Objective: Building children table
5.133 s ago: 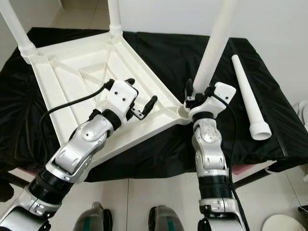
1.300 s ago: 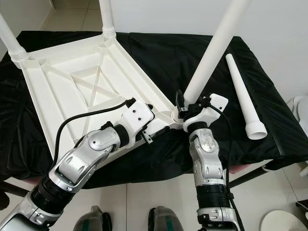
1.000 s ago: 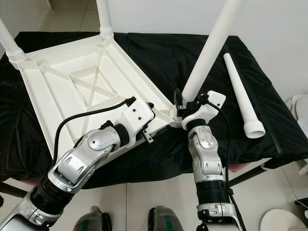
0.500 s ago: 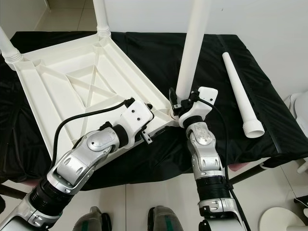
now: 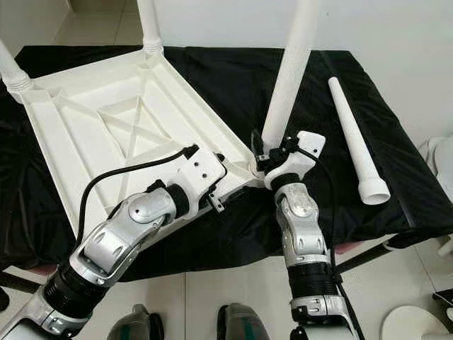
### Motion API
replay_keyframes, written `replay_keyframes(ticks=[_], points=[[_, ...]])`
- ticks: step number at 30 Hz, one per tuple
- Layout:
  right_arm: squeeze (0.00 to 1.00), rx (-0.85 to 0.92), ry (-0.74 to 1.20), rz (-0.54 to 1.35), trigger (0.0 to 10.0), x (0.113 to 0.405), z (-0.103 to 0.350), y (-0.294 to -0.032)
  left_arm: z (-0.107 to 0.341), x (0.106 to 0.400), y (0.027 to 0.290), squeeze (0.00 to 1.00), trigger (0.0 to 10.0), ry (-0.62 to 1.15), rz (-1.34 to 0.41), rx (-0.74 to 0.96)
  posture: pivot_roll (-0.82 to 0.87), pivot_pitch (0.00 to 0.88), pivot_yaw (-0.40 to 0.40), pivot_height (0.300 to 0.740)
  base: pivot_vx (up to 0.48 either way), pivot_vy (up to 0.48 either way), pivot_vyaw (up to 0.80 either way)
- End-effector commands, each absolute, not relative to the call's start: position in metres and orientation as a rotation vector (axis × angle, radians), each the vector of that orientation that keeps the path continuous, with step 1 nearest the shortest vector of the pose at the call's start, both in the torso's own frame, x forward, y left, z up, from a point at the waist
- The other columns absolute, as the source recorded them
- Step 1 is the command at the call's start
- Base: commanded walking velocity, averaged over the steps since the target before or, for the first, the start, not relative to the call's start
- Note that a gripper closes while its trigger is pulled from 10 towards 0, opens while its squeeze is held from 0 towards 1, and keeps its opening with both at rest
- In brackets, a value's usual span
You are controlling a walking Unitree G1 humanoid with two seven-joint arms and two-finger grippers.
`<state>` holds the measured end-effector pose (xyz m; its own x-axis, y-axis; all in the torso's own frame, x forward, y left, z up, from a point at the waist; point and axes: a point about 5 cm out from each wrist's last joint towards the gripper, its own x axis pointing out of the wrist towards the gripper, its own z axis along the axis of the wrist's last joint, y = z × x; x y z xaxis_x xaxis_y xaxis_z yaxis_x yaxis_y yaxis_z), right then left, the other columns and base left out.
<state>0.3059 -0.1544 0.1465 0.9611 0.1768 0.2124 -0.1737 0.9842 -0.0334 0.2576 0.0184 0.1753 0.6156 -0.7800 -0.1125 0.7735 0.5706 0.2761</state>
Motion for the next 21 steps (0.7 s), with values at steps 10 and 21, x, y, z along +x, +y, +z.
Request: replay_keyframes(ticks=[10, 21], points=[[0.0, -0.087, -0.175, 0.198, 10.0, 0.286, 0.116, -0.153, 0.179, 0.256, 0.018, 0.0, 10.0, -0.032, -0.932, 0.312, -0.1, 0.071, -0.015, 0.74, 0.0, 0.0, 0.0], [0.0, -0.094, -0.214, 0.206, 10.0, 0.278, 0.11, -0.156, 0.179, 0.257, 0.017, 0.0, 10.0, -0.037, -0.933, 0.317, -0.1, 0.068, -0.012, 0.74, 0.0, 0.0, 0.0]])
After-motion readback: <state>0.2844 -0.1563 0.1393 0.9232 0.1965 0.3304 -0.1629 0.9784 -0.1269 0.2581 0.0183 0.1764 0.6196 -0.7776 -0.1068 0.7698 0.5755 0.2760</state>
